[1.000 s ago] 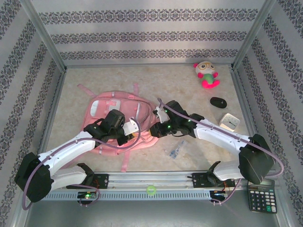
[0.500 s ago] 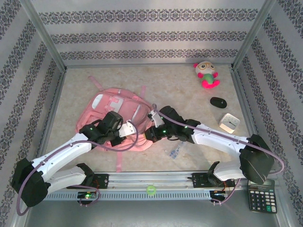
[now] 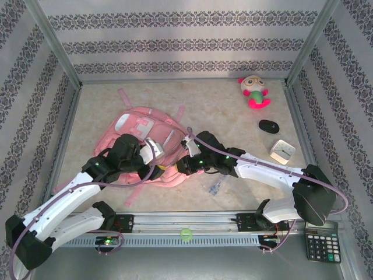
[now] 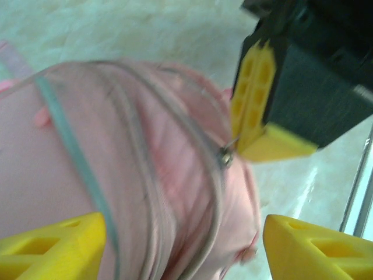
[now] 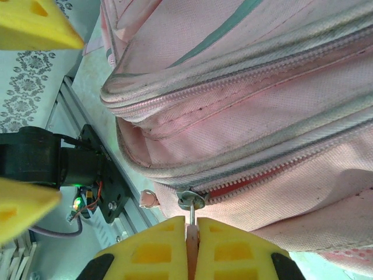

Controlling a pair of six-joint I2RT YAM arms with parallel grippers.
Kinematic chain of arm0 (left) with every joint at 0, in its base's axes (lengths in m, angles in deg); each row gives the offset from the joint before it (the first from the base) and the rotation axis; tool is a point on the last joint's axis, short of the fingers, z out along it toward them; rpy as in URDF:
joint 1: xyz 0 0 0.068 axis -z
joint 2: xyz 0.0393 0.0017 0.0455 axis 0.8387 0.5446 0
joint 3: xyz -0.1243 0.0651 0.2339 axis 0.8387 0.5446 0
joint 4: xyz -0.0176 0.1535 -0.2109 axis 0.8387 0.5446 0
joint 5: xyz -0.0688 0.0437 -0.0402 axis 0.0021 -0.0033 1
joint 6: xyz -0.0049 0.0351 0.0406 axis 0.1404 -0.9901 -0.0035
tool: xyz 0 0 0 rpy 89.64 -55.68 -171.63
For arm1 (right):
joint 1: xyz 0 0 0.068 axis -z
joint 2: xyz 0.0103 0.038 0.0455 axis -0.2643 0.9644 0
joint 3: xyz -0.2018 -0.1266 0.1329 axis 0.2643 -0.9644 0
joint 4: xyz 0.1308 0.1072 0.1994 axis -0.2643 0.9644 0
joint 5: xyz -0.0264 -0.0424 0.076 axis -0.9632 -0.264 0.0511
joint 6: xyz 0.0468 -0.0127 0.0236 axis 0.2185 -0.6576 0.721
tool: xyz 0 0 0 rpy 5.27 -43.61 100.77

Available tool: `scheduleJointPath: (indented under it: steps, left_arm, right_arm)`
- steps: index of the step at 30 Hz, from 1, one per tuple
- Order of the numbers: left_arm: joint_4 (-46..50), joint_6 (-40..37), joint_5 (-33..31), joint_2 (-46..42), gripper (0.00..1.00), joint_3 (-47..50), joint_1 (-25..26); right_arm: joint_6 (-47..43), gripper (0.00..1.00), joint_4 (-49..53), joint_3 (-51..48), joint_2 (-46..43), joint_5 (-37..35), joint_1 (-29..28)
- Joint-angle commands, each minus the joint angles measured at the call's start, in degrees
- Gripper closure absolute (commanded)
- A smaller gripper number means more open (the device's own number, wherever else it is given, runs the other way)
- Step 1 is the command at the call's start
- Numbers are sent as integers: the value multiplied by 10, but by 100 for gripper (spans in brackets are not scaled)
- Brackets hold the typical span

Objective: Pack books, pencil case, and school supplies into a backpack

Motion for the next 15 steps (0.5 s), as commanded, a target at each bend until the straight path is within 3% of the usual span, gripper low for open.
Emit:
scheduleJointPath:
  steps: [1,4,6,8,11,15]
  left_arm:
    - [-62,15,8,60,28,2,23]
    - [-57,-21,-8,107,33,-8,26]
    - [-46,-47,-17,121,44,-6,27]
    - [-31,-70,-25,120,66,1,27]
    - [5,-110,-23,106,88,10,27]
    - [68,-165,-16,82,94,13,27]
  right_arm:
    - [5,100,-15,0,-8,20,6]
    - [4,100,-16,0,-10,26,8]
    - [6,100,-19,-3,-13,29,13]
    - [7,100,-23,-7,-18,33,20]
    - [7,100,-25,-12,-21,42,38]
    - [6,100,-31,-45,-35,36,96]
